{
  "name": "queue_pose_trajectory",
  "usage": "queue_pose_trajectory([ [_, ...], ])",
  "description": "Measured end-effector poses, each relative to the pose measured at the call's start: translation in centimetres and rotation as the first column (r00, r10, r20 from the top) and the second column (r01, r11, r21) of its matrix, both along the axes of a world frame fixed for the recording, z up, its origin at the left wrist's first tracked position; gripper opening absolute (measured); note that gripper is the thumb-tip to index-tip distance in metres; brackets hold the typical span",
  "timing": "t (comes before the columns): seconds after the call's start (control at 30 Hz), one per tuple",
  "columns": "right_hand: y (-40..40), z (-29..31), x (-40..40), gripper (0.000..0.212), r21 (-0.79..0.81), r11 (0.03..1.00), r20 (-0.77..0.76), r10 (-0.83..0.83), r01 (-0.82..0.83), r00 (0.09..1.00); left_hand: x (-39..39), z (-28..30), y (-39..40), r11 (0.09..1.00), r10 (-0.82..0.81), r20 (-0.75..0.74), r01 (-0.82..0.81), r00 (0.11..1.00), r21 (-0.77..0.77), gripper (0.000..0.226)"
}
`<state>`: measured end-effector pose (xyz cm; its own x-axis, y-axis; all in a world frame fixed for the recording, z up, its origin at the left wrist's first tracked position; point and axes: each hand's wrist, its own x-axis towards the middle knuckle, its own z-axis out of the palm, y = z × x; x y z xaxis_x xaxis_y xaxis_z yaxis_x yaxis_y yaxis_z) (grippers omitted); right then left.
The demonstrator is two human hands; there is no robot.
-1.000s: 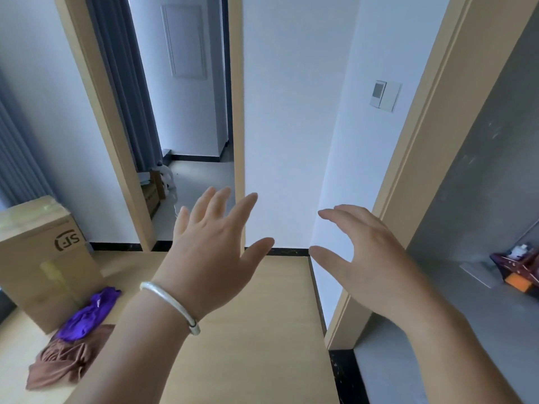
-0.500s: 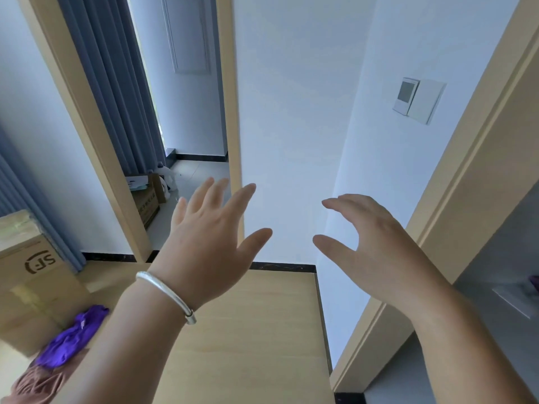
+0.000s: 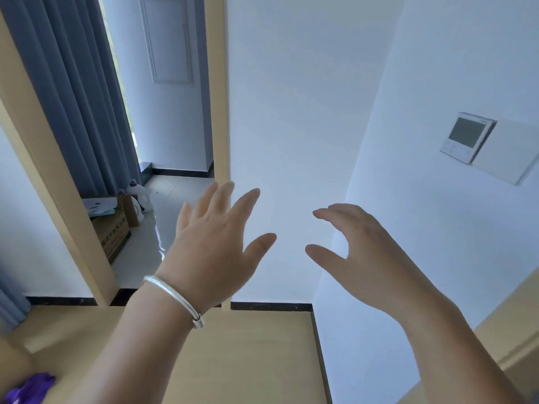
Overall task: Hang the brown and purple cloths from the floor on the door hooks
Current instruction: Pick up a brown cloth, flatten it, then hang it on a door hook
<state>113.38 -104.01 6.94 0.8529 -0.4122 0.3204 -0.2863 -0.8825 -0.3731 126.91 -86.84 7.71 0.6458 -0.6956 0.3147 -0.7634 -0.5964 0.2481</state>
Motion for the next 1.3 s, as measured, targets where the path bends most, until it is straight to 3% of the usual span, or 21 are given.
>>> queue_pose_trajectory([
  [0.37, -3.1, 0.5, 17.7, 0.054, -0.023, 0.994, 0.008, 0.108, -0.108, 0.994, 16.1, -0.4, -1.7, 0.995, 0.094, -0.021, -0.095, 0.995, -0.02, 0.07],
  [0.67, -2.6, -3.2, 34.1, 0.055, 0.06, 0.909, -0.029, 0.414, -0.412, 0.91, 26.5, -4.5, 1.5, 0.91, 0.414, -0.078, -0.411, 0.907, 0.05, 0.07],
  [0.87, -1.5, -5.0, 46.2, 0.053, 0.116, 0.734, 0.0, 0.674, -0.669, 0.739, 32.7, -6.1, 2.4, 0.753, 0.658, -0.107, -0.655, 0.746, 0.066, 0.068],
  [1.0, 0.0, -5.5, 52.9, 0.055, 0.129, 0.58, -0.023, 0.813, -0.804, 0.582, 34.8, -6.5, 3.3, 0.599, 0.798, -0.139, -0.797, 0.586, 0.078, 0.068],
  [1.3, 7.8, -7.4, 60.8, 0.055, 0.177, 0.215, -0.072, 0.976, -0.96, 0.205, 34.5, -7.3, 8.3, 0.245, 0.961, -0.161, -0.963, 0.225, 0.113, 0.065],
])
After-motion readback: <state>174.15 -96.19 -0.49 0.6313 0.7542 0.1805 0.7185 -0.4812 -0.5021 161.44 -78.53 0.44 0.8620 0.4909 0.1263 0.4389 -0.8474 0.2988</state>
